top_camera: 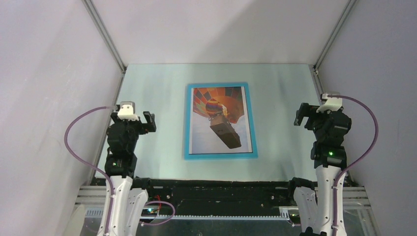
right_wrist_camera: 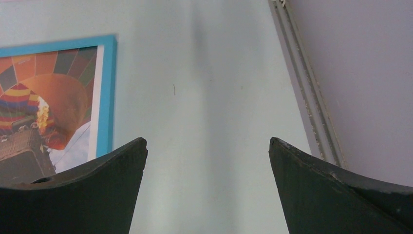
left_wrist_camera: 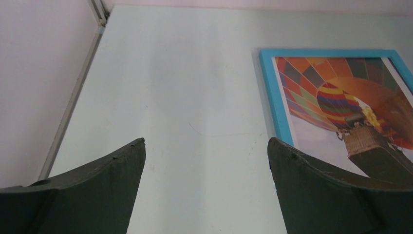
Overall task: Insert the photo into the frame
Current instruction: Reset both arms
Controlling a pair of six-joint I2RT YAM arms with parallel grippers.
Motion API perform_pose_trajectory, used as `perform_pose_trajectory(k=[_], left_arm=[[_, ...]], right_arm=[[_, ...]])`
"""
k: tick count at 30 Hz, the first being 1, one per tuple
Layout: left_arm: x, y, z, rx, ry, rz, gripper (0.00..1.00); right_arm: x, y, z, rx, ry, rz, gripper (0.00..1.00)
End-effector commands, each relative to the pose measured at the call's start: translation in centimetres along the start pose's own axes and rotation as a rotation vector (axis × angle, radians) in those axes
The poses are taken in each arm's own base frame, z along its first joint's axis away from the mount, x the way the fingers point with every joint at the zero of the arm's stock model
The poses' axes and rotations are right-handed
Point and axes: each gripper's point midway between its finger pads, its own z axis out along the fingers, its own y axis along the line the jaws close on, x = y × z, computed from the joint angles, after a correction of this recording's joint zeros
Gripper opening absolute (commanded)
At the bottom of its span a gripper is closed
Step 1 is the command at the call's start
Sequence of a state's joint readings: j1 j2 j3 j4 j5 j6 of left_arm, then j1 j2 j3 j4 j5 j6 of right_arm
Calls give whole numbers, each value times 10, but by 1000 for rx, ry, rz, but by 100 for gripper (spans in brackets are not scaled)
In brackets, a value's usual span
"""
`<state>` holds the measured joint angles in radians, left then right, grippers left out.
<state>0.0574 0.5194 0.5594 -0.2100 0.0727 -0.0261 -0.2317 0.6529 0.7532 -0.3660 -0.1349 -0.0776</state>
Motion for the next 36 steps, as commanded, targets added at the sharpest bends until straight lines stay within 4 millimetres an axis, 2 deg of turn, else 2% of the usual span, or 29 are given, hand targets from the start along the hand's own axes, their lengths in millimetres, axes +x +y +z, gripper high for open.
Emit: perform_pose_trajectory(k=[1,21,36], left_arm=[[-25,9,-1,-50,-123,22,100],[-30,22,-7,-131,-188,-4,100],[-31,31,-9,-180,-205,-14,100]], right_arm=[[-19,-12,-4,70,-78,19,99],[-25,-33,-12,204,-109,59,99],[-19,-18,-9,110,-79,16,99]])
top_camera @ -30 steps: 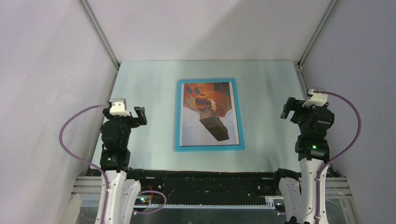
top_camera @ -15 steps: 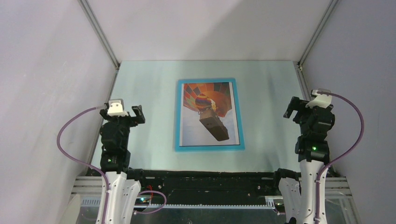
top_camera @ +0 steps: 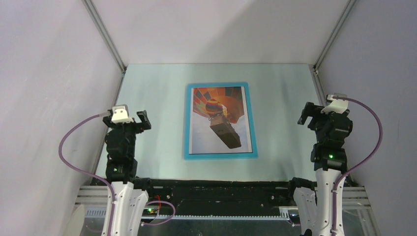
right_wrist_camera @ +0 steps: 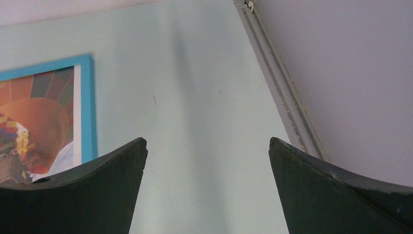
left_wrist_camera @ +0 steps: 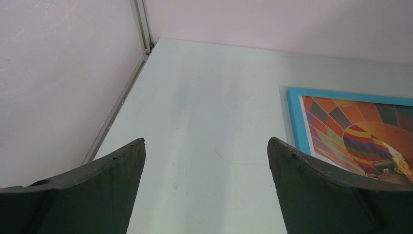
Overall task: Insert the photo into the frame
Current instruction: Reset both arms
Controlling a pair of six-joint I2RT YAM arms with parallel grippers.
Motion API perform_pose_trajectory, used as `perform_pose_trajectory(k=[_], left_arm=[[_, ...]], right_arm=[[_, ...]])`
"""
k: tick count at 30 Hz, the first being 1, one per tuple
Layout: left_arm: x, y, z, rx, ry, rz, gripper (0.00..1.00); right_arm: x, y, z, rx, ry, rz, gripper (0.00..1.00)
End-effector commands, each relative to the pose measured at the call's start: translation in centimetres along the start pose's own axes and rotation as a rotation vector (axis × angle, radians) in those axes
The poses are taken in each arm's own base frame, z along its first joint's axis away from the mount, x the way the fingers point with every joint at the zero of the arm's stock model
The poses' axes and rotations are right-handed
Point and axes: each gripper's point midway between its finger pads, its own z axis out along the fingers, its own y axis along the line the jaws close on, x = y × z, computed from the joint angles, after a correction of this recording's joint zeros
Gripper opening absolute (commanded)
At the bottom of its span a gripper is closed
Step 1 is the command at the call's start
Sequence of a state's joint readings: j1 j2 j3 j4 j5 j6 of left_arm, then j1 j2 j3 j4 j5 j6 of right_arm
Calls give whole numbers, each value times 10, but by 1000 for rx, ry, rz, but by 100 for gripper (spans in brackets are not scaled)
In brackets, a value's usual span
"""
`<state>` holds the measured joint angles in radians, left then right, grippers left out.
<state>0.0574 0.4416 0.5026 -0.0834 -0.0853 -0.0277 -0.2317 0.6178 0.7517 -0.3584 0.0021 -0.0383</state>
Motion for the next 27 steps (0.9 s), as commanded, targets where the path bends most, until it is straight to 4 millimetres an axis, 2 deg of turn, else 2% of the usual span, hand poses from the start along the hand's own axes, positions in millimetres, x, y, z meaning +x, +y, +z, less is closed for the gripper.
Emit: perform_pose_trajectory(k=[1,27], left_arm=[[-9,5,-1,-30,-56,-13,100],[-6,6,1,-38,-52,-5,100]], right_arm=[[-11,4,-1,-28,-40,-18,99],[-8,8,-1,-50,-47,-36,100]])
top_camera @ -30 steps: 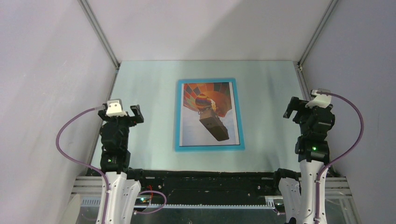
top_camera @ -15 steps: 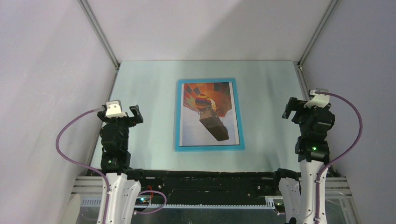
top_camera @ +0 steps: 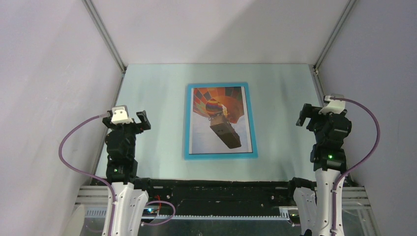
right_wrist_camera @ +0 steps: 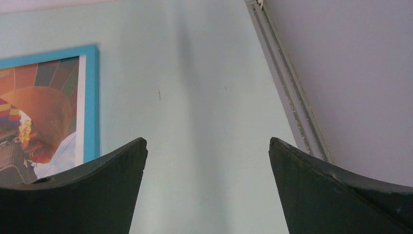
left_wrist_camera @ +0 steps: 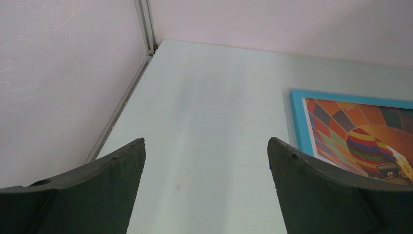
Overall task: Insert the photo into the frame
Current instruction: Reset both arms
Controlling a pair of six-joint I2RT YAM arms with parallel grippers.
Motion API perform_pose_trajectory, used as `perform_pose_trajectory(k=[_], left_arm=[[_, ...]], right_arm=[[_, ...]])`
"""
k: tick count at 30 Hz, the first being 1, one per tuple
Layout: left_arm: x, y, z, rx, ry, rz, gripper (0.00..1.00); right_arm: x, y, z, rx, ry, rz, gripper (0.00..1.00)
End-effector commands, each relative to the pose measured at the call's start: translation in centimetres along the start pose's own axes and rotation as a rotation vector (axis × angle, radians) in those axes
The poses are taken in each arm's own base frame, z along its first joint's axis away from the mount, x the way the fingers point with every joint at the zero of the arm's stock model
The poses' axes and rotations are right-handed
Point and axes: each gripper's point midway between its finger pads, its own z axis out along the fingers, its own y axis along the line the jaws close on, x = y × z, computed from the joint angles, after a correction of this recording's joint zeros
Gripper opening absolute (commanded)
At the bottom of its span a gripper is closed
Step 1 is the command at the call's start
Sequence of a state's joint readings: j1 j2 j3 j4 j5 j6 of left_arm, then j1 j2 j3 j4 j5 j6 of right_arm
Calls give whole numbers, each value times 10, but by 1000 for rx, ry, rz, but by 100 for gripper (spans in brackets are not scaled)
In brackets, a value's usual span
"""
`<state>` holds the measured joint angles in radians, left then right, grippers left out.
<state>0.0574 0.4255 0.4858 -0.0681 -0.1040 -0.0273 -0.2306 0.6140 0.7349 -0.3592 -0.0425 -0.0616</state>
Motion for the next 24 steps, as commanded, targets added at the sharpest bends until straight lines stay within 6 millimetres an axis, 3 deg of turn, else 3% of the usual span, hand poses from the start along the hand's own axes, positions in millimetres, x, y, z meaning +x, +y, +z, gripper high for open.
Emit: perform_pose_trajectory(k=[1,24], left_arm=[[-7,3,2,-19,-39,-5,100],[-7,2,2,-16,-40,-1,100]], right_arm=[[-16,1,-2,-5,-61,-14,99],[-14,2,2,-1,-50,-26,99]])
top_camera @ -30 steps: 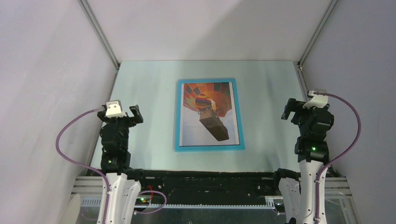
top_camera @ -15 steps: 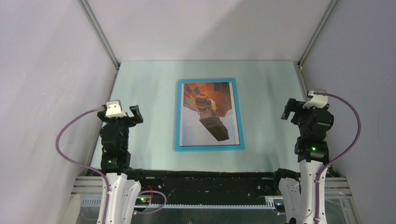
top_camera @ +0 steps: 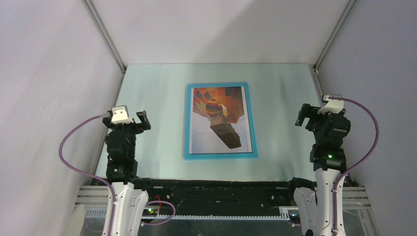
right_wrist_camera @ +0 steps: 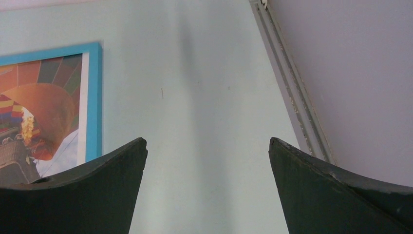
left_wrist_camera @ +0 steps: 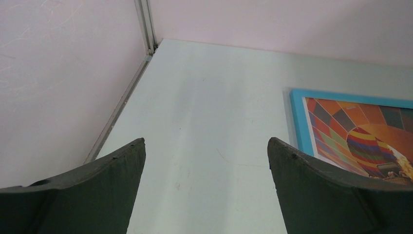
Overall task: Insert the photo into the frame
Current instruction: Reset both arms
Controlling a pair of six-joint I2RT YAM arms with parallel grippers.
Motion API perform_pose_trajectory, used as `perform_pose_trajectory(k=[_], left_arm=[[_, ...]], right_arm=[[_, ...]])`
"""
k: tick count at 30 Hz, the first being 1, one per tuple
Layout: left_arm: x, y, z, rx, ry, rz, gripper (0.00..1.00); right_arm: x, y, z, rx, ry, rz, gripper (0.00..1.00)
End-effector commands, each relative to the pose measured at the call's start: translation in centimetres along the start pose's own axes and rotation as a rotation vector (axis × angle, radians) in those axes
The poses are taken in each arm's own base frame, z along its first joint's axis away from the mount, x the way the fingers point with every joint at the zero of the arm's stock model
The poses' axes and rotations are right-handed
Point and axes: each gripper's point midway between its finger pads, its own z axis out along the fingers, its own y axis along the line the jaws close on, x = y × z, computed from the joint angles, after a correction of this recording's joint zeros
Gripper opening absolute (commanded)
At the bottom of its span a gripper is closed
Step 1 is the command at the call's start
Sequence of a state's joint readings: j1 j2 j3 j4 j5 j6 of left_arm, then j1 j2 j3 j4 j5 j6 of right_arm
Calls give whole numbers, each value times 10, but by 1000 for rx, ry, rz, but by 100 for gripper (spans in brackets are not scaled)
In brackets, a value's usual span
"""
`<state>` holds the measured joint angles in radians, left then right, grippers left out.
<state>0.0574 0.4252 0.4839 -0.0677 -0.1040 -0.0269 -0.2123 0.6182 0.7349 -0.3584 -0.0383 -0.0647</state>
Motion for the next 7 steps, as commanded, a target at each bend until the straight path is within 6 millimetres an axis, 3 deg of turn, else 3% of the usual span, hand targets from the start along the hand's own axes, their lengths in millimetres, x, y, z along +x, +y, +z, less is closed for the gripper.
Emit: perform_pose_trajectory(k=[1,7], left_arm=[[-7,3,2,-19,-39,0,100],[-7,3,2,-20,-40,0,100]], right_arm=[[-14,-2,1,12,-52,-20,99],[-15,-2,1,13,-55,-19,99]])
